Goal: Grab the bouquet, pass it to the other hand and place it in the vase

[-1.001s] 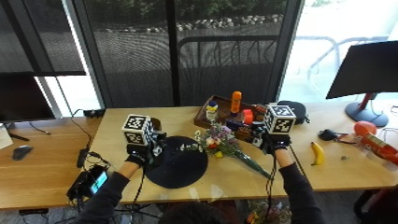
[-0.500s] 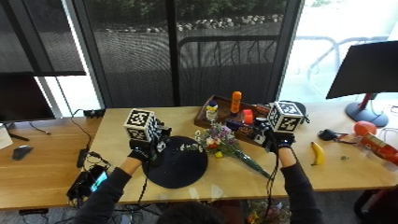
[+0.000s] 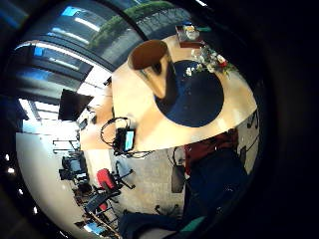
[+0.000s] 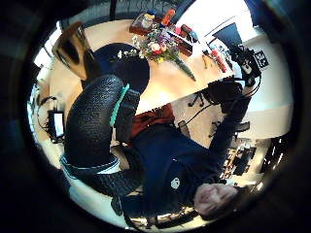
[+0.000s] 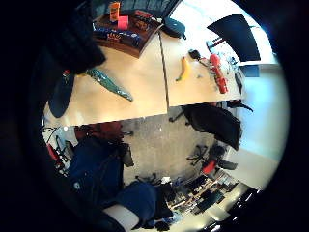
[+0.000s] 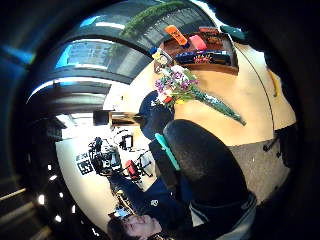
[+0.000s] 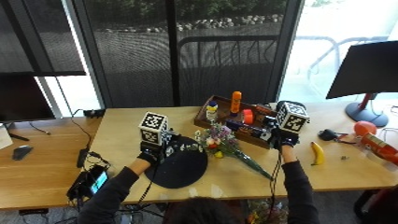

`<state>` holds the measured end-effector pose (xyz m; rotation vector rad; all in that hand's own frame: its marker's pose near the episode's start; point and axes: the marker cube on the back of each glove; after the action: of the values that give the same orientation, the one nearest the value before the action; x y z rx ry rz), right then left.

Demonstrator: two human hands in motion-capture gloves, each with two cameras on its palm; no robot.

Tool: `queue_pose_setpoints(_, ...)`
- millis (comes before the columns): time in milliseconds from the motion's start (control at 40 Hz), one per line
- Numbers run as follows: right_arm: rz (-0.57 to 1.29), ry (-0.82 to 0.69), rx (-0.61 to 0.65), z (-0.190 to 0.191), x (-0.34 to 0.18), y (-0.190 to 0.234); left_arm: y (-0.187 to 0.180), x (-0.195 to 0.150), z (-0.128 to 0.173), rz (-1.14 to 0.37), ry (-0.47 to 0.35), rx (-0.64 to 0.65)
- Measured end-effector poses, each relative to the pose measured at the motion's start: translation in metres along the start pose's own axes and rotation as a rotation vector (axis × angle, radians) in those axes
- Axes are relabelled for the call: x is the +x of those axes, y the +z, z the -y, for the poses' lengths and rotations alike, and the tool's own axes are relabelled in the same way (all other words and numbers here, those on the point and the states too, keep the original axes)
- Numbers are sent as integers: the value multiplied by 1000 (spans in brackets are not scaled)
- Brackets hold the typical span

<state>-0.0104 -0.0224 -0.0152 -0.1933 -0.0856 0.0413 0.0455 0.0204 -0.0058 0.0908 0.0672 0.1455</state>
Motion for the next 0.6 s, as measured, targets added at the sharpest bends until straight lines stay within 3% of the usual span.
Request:
queue_pose_setpoints(150, 18, 67, -18, 21, 9, 28, 11, 1, -2, 3, 6, -18)
queue_pose_setpoints(275, 33, 90, -23, 5, 2, 30, 17, 2, -5, 10, 10, -40)
queue_pose_setpoints(350, 42, 131, -60, 25, 15, 55, 19, 3, -5, 16, 12, -46)
queue_pose_setpoints(525, 49, 245, -174, 70, 46, 122, 22, 5, -5, 35, 11, -56)
queue_pose_setpoints(600, 54, 368, -328, 73, 51, 151, 25, 2, -7, 40, 10, -64)
